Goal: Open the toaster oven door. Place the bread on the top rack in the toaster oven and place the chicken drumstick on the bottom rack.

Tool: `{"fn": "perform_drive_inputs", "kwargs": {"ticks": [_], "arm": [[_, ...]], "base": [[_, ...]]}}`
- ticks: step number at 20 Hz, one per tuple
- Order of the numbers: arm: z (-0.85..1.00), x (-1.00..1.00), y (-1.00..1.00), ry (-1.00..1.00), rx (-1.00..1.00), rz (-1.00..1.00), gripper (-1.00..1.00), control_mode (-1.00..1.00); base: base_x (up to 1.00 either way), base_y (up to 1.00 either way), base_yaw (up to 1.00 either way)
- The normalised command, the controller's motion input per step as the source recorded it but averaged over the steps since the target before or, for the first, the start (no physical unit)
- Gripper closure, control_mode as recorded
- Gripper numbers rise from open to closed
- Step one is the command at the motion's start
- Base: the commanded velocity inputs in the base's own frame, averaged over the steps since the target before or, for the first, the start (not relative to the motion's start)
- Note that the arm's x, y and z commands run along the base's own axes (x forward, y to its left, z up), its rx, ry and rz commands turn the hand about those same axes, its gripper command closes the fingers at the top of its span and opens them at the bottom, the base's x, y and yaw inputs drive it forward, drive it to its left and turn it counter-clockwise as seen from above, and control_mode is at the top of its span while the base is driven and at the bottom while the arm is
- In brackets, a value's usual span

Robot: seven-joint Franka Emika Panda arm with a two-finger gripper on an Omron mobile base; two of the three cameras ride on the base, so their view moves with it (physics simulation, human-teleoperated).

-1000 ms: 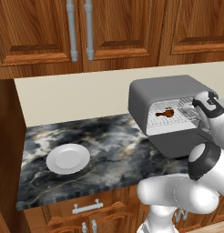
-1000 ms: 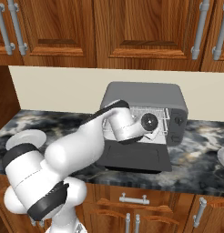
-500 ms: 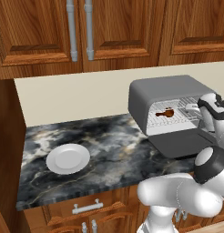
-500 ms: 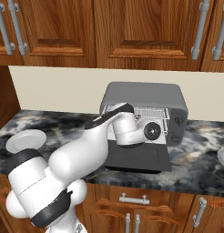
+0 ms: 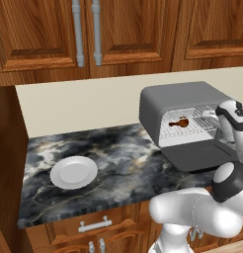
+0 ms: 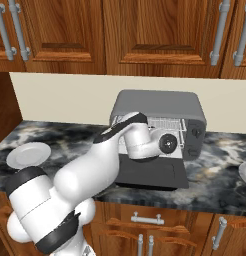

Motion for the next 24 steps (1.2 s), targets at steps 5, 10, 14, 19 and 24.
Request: {"fn": "perform_drive_inputs", "kwargs": {"ticks": [5, 10, 14, 19, 24], "arm": [[0.06, 0.01, 0.0, 0.0, 0.1, 0.06, -1.0, -1.0], [0.0, 0.17, 0.0, 0.0, 0.08, 0.03, -1.0, -1.0], [-0.07, 0.17, 0.0, 0.0, 0.02, 0.0, -1.0, -1.0], [-0.2, 0.15, 0.0, 0.0, 0.0, 0.0, -1.0, -1.0], [-0.13, 0.02, 0.0, -0.05, 0.0, 0.0, -1.0, -1.0]], "base": [[0.0, 0.0, 0.0], [0.0, 0.0, 0.0], [0.0, 0.0, 0.0], [0.0, 0.0, 0.0], [0.0, 0.0, 0.0]]}}
